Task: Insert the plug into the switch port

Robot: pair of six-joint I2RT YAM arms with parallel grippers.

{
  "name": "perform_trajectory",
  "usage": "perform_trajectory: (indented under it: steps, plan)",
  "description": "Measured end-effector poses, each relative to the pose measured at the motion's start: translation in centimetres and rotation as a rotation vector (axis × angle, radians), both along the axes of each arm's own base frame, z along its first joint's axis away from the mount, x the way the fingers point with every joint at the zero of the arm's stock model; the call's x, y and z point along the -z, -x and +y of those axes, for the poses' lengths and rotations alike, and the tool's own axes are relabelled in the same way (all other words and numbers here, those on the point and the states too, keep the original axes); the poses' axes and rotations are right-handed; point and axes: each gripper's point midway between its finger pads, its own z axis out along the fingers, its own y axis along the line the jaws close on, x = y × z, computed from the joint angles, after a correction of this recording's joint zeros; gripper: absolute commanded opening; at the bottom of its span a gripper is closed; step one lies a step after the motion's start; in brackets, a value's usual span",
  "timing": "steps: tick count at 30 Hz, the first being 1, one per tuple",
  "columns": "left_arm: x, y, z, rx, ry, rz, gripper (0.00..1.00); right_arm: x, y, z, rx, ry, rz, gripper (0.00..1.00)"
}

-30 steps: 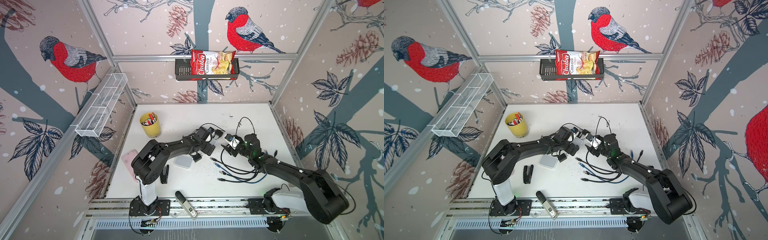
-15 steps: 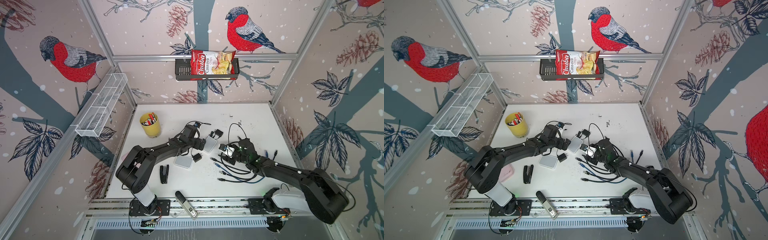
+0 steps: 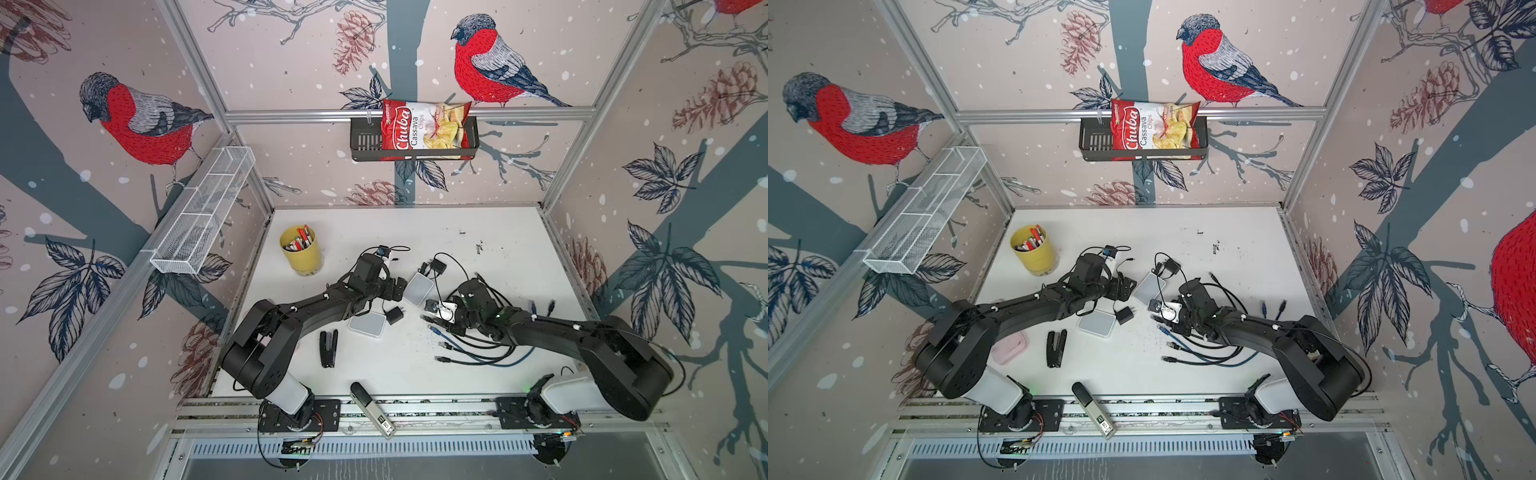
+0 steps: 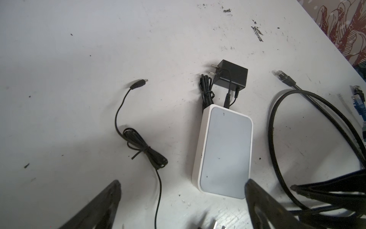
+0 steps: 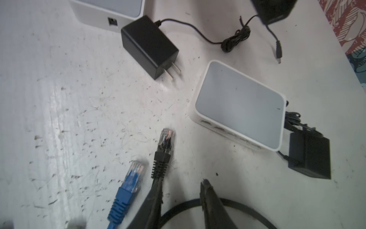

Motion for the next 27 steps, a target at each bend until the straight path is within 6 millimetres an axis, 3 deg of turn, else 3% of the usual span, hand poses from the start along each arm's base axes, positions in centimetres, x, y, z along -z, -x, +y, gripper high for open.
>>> perform_trajectory:
  steps: [13,27]
  plan:
    - [-0.6,-0.1,-0.2,0.010,0.028,-0.020,0.96,2.1,1.3,-0.3,-0.009,0.095,0.011,0.39]
    - [-0.1,-0.1,-0.6,0.027,0.036,-0.004,0.96,2.0,0.4,0.4,-0.009,0.089,-0.093,0.39]
